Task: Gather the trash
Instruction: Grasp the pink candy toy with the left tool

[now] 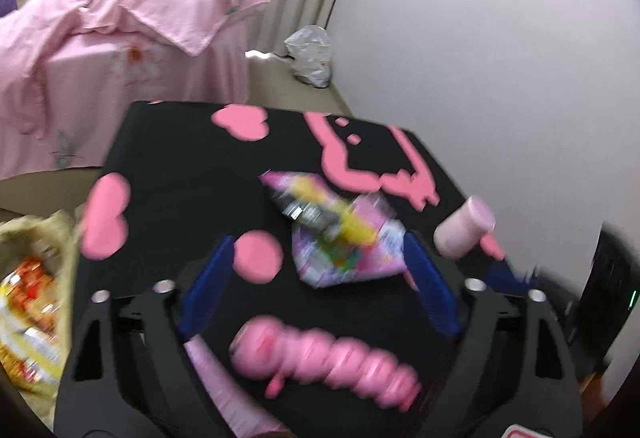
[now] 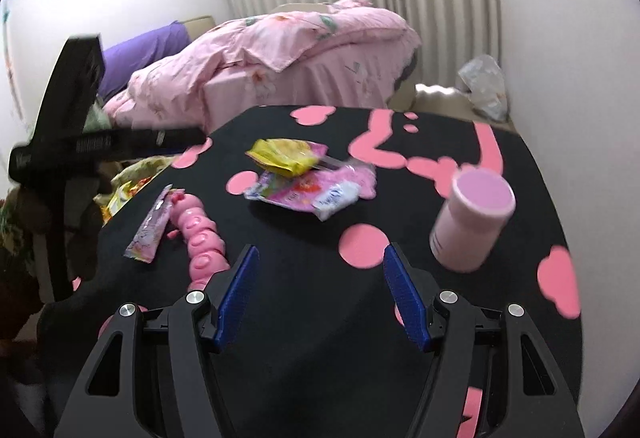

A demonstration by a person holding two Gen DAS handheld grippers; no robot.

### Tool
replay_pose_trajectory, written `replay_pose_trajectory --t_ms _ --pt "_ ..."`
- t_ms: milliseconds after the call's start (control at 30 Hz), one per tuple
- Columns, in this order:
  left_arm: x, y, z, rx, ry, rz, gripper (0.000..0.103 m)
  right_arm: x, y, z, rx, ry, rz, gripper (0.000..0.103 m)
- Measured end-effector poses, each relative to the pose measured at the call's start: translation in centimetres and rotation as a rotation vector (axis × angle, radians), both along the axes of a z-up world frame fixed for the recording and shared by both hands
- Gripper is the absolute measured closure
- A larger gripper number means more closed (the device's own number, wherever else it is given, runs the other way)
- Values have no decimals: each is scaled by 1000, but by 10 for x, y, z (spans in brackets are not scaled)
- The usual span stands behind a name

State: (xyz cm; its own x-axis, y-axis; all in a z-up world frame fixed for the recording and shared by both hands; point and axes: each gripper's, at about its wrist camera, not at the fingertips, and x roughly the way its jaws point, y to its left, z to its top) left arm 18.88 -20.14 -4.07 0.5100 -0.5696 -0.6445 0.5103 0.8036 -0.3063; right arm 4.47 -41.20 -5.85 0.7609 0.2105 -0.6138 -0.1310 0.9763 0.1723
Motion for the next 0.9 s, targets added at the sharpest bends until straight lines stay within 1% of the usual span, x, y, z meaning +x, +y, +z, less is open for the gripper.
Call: replay_pose_trajectory --t_ms 67,133,200,233,267,333,400,467,500,533,567,600,633,667,700,733,767,800,867,900 --pt "20 -17 -2 -9 23 6 12 -2 -3 -4 20 10 -23 41" --pt "43 -38 -8 6 43 6 12 -7 -8 -8 40 17 -42 41" --pt "57 -58 -12 48 40 -18 12 -12 -11 -10 37 16 -56 41" --pt "59 -67 -12 67 31 -48 12 -12 -12 -11 31 12 -61 41" --pt "59 -76 -12 81 20 -93 12 -14 -12 -11 22 7 -66 41" --pt "52 -95 -10 118 -27 -228 12 -17 -14 -13 12 2 -66 41" --pt "46 -113 -14 190 -53 -350 12 -17 -17 -18 38 12 -59 41" --pt "44 -131 -26 270 -53 -438 12 -17 -19 -21 71 33 -56 41" --pt "45 -139 -33 303 -44 -457 13 -18 -19 -20 75 33 -54 41" --pt "47 -145 -39 336 -30 -470 16 -20 -19 -19 73 31 -54 41" --pt "49 -151 -45 365 -7 -480 24 -22 -18 -18 67 30 -54 41" --pt "53 -157 -52 393 29 -488 27 -26 -17 -17 52 29 -54 41" --pt "55 -160 -56 411 51 -494 28 -28 -15 -17 43 29 -53 41" --pt "56 -163 -60 432 69 -498 30 -31 -15 -16 33 28 -53 41" --pt "56 -163 -64 466 81 -486 37 -35 -14 -15 21 27 -54 41" --pt "56 -161 -65 483 80 -464 40 -38 -15 -14 16 25 -56 41" --pt "55 -159 -64 485 75 -451 47 -40 -16 -14 17 25 -57 41" --pt "55 -156 -62 483 82 -436 60 -42 -17 -15 27 27 -58 41" --pt "55 -144 -55 447 85 -387 70 -42 -19 -15 37 28 -63 41" --pt "53 -138 -49 414 82 -366 79 -41 -19 -15 38 29 -64 41"
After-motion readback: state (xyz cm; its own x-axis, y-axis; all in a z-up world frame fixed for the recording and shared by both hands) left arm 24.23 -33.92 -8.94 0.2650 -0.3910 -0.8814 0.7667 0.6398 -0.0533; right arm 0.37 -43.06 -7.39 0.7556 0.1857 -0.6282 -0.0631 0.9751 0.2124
